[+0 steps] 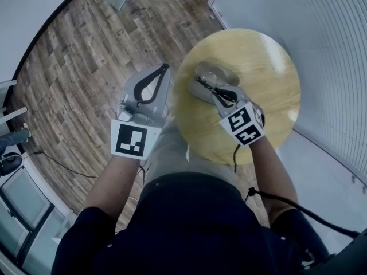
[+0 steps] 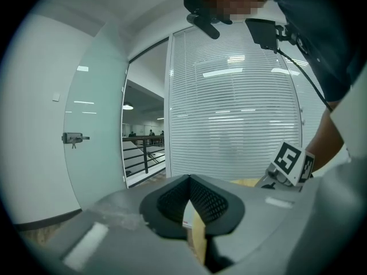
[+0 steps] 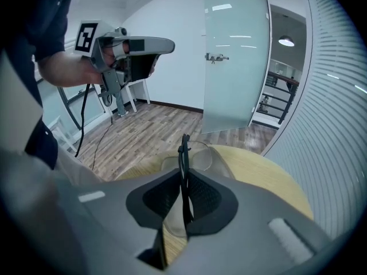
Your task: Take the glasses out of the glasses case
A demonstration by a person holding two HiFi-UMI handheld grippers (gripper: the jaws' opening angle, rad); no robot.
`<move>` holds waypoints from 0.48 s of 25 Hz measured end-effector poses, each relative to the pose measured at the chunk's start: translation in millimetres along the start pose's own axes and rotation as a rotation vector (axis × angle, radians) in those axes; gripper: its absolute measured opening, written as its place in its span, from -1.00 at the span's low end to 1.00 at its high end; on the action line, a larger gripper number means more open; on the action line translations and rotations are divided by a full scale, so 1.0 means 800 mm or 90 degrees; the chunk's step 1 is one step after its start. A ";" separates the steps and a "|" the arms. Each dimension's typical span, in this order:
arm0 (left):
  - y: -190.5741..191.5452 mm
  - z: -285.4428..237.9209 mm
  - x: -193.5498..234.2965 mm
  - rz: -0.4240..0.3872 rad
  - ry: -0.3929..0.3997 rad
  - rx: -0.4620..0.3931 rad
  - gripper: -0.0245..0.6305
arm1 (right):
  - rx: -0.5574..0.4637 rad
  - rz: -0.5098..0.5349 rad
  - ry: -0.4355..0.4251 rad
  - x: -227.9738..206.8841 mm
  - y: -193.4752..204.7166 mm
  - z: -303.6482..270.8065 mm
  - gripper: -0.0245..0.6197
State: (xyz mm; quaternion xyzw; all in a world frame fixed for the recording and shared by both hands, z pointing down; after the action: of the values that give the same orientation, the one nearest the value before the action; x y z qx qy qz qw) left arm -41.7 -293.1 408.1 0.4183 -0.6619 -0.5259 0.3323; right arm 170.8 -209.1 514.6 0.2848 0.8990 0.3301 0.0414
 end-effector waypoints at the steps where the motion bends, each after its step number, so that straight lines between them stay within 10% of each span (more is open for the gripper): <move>1: -0.002 0.001 -0.001 -0.001 0.000 -0.001 -0.91 | -0.001 -0.003 0.006 -0.003 -0.001 0.004 -0.77; 12: -0.036 0.005 -0.010 -0.029 -0.010 -0.022 -0.91 | -0.030 0.001 0.058 -0.029 -0.008 0.054 -0.77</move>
State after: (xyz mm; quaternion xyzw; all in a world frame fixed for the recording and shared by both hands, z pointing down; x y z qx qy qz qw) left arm -36.2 -286.9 379.3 0.4233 -0.6456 -0.5477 0.3226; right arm 198.5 -201.4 474.3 0.2691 0.8917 0.3639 0.0067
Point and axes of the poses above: the fingertips, and each gripper's own axes: z backward along the fingers, x to its left, y out of its underside, the point moved 10 cm from there along z, backward along the fingers, and after that the axes turned 11 degrees about y, right-handed, at the moved point
